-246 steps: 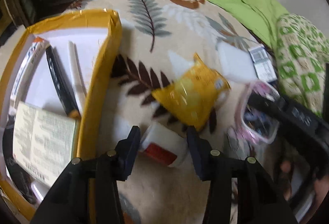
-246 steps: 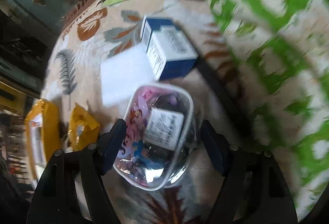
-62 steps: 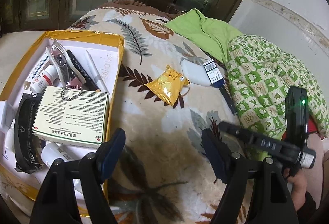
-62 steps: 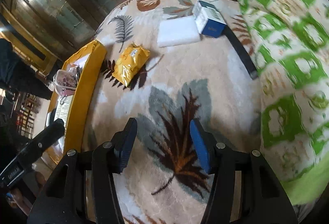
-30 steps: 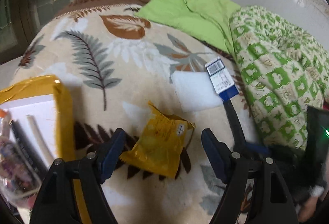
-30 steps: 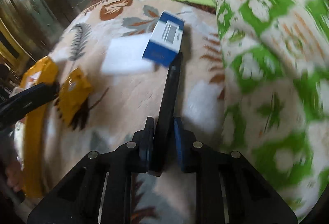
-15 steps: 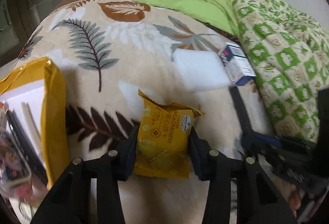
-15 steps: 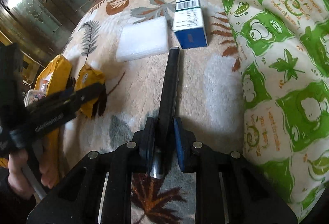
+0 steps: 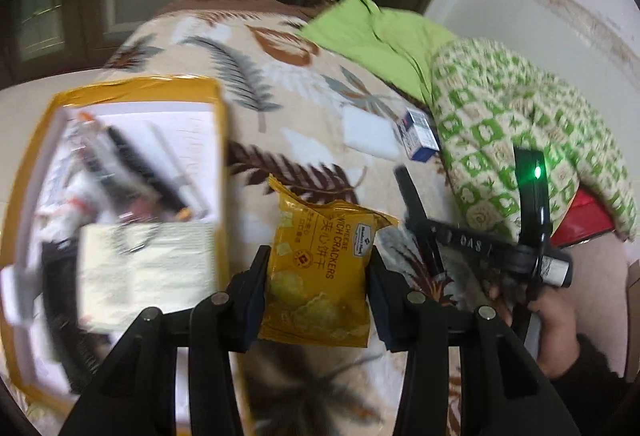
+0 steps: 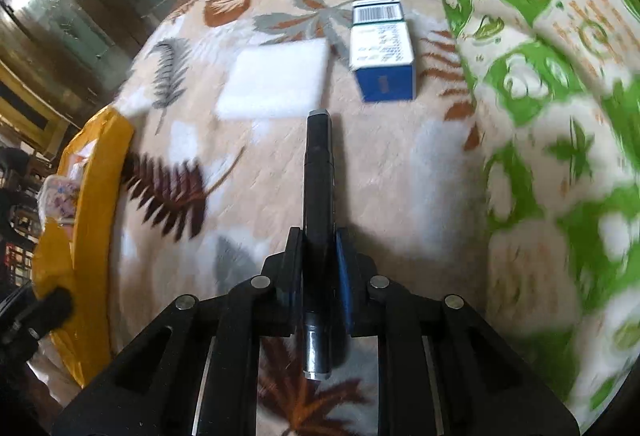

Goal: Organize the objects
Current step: 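Carry the yellow cracker packet over the tray with the left tool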

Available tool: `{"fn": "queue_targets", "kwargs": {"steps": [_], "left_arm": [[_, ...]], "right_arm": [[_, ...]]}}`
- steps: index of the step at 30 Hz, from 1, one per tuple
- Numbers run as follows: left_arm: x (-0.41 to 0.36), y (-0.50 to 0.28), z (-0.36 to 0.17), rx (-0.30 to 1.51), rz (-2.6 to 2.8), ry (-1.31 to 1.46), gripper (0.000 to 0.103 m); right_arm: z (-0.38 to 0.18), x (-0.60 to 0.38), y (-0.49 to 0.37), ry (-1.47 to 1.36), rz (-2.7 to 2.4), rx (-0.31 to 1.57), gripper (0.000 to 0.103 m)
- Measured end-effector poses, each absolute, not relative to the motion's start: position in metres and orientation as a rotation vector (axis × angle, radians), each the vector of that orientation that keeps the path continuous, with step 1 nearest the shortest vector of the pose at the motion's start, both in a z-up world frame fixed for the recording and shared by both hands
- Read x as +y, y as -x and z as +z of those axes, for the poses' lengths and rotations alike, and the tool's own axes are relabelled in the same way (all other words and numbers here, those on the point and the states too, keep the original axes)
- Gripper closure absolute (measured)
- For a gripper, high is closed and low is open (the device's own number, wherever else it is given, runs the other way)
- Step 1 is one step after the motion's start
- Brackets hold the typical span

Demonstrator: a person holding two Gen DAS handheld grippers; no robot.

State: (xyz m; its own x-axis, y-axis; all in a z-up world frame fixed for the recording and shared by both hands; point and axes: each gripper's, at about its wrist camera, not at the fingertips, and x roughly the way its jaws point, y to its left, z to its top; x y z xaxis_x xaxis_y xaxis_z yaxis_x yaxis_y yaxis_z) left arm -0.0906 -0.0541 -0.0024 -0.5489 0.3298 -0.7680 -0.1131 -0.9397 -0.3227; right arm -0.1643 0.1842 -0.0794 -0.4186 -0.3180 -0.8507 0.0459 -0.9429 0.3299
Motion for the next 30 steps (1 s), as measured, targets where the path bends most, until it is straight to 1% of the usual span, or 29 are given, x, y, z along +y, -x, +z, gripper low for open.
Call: {"fn": "queue_targets", "kwargs": {"steps": [4, 8, 12, 16, 19, 21, 30], "left_arm": [[-0.086, 0.074, 0.008, -0.44, 2.588, 1.312, 0.058], [-0.111, 0.063, 0.017, -0.486, 2.629, 1.3, 0.058], [-0.142, 0.053, 0.024, -0.529, 2.681, 1.286, 0.058], [-0.174, 0.051, 0.026, -0.623, 2.715, 1.279, 0.058], [-0.191, 0.054, 0.026, -0.645, 2.748, 1.286, 0.058], [-0.2, 0.055, 0.026, -0.631, 2.786, 1.297, 0.058], [-0.241, 0.066, 0.016, -0.714, 2.791, 1.334, 0.058]], "right_arm": [[-0.079, 0.171, 0.144, -1.527, -2.39, -0.408, 0.088], [-0.072, 0.147, 0.125, -1.5, -2.317, -0.436, 0.088], [-0.046, 0.112, 0.114, -1.429, -2.266, -0.401, 0.088], [-0.017, 0.076, 0.11, -1.339, -2.229, -0.343, 0.088], [-0.002, 0.05, 0.111, -1.295, -2.199, -0.312, 0.088], [0.005, 0.035, 0.112, -1.276, -2.182, -0.293, 0.088], [0.01, -0.009, 0.141, -1.273, -2.151, -0.241, 0.088]]}}
